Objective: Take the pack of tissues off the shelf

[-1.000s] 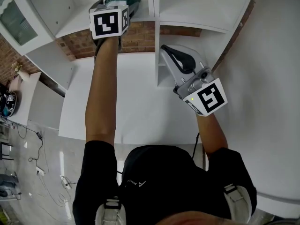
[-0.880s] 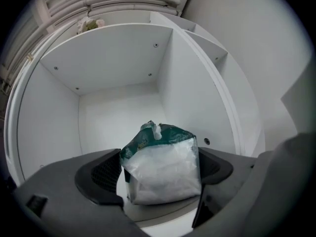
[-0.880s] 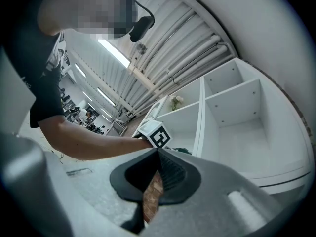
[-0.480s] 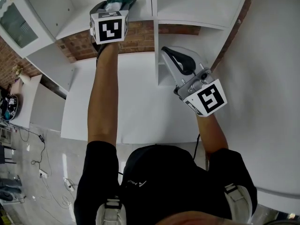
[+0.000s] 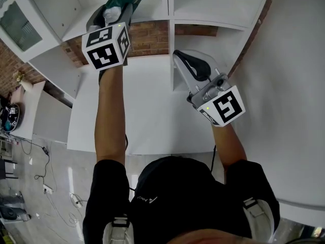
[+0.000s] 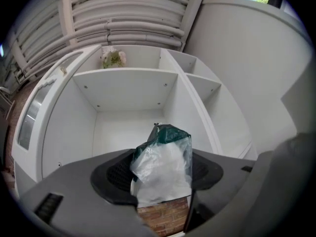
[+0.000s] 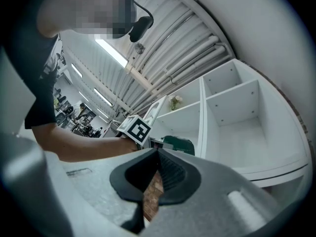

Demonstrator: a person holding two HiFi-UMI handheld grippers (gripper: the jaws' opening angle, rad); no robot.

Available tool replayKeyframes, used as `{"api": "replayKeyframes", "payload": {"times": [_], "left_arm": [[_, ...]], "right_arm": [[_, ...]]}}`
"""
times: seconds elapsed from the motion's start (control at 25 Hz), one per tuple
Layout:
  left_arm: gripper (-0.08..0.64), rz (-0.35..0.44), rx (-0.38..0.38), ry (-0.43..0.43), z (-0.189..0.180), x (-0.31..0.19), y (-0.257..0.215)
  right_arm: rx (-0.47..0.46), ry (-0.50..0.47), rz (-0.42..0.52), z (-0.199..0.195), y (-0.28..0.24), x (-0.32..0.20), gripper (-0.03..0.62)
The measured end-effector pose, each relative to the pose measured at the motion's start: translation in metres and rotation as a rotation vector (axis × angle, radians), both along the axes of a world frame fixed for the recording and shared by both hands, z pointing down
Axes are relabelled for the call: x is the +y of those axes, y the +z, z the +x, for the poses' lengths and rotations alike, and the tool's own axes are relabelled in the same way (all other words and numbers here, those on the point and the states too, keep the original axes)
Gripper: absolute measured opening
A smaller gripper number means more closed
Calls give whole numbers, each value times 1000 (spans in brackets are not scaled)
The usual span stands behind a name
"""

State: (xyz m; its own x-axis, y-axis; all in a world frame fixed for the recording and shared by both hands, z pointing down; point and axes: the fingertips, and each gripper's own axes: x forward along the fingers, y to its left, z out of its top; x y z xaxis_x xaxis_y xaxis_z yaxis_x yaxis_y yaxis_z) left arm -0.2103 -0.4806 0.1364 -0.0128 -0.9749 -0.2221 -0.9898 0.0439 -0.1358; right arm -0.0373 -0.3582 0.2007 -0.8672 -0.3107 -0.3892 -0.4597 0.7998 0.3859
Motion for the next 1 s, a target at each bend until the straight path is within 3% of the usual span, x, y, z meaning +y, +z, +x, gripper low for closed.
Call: {"api": "replayKeyframes", "payload": {"times": [0.4, 0.68, 1.0], "left_arm": [[276, 197, 74, 152, 24, 101, 16], [276, 200, 159, 216, 47, 143, 52], [276, 237, 183, 248, 51, 165, 69]], "right_arm": [[-87, 22, -84, 6, 11, 8, 2], [-109, 35, -122, 8, 28, 14, 2], [-80, 57, -86, 5, 36, 18, 2]]}}
